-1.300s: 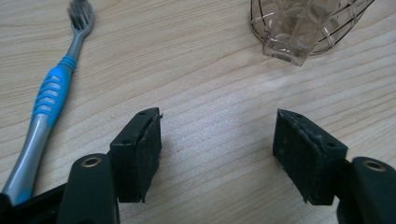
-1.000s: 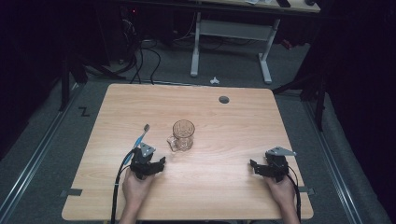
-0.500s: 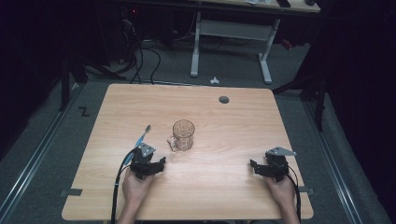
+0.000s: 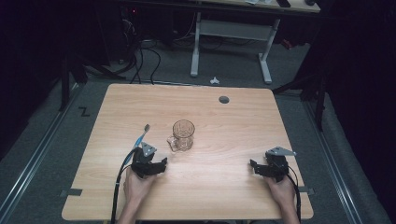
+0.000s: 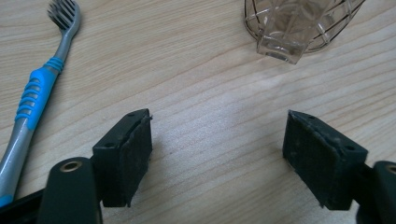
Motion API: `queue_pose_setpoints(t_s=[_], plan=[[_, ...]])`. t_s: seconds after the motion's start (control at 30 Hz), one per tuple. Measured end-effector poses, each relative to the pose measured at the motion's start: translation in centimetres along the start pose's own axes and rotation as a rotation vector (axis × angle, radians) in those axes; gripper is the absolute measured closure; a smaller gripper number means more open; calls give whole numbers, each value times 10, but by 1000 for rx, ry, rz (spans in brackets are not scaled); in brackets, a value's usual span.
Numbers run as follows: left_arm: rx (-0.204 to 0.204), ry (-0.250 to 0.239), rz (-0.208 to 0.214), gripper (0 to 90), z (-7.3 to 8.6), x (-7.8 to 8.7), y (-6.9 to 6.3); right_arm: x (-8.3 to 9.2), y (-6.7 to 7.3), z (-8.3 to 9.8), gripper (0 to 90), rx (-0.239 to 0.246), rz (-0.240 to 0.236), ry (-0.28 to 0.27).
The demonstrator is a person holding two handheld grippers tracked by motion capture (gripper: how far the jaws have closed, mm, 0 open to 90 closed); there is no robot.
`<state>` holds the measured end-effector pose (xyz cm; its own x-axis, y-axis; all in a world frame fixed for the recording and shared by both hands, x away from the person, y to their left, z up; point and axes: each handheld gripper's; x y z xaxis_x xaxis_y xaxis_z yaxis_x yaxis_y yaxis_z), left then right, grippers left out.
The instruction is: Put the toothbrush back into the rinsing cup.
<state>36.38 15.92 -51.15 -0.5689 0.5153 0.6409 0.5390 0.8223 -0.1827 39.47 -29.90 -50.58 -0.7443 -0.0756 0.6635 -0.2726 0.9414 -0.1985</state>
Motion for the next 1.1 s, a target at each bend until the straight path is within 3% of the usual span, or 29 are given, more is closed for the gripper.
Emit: queue_pose_setpoints(t_s=[0.6,1.1], plan=[[12,-13,13,313,2,8,-6,0,0,0,229,0,0,0],[-1,-6,13,334,5,17,-11,0,0,0,229,0,0,0]])
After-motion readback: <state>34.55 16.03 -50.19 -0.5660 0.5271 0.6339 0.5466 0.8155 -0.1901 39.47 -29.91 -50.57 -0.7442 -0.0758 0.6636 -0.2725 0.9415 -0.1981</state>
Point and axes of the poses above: each handheld gripper's, and its own axes: x roughly backward along the jaws, z roughly out of its underside, y roughly to its left, and after that the axes turned 15 degrees about z, right-handed
